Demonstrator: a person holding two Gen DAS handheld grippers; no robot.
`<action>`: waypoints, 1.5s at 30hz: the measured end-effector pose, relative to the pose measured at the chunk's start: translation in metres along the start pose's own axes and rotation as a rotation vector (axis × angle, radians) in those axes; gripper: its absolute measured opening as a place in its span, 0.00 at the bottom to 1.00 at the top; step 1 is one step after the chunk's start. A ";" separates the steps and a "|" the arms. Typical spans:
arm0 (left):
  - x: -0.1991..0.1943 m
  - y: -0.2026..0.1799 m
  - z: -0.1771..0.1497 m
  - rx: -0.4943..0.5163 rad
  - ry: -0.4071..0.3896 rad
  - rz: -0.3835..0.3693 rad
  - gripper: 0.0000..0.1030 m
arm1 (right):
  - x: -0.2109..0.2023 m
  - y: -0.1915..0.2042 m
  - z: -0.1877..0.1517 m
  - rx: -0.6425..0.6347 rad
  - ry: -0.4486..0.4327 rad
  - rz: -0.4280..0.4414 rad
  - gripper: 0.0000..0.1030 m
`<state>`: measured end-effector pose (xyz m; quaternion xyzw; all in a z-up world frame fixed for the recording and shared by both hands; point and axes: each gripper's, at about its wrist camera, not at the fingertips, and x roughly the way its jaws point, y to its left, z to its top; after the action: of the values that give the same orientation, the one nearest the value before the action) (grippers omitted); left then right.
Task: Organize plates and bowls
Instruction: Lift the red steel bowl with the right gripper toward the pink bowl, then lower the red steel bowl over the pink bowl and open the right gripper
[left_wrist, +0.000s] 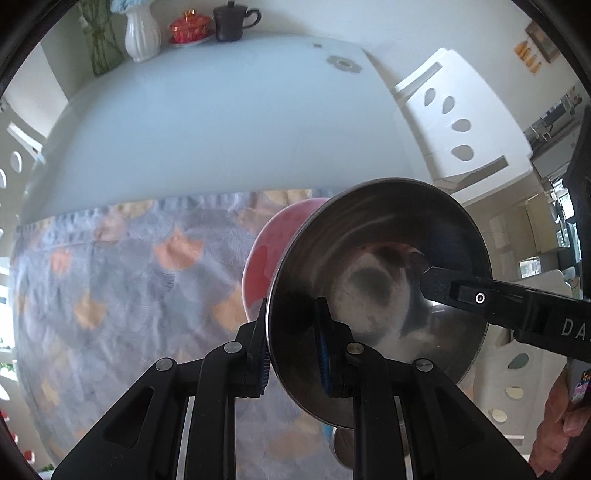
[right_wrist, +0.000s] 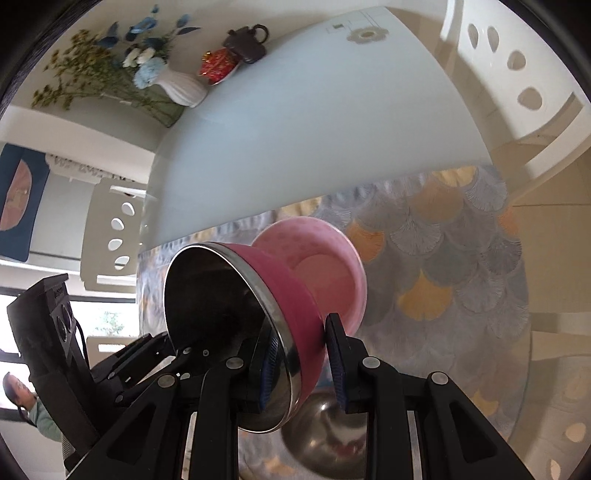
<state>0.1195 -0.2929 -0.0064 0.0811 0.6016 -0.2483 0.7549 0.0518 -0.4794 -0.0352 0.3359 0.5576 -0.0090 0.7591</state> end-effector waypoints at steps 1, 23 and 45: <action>0.006 0.002 0.002 -0.007 0.006 -0.001 0.17 | 0.004 -0.003 0.002 0.008 -0.003 0.005 0.24; 0.043 -0.003 0.015 0.122 -0.015 0.082 0.18 | 0.050 -0.025 0.012 0.022 -0.031 -0.007 0.24; 0.027 -0.012 0.009 0.201 -0.028 0.234 0.28 | 0.034 -0.017 0.008 0.009 -0.060 0.002 0.24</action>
<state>0.1254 -0.3148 -0.0273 0.2221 0.5496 -0.2188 0.7751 0.0647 -0.4850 -0.0714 0.3395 0.5340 -0.0208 0.7740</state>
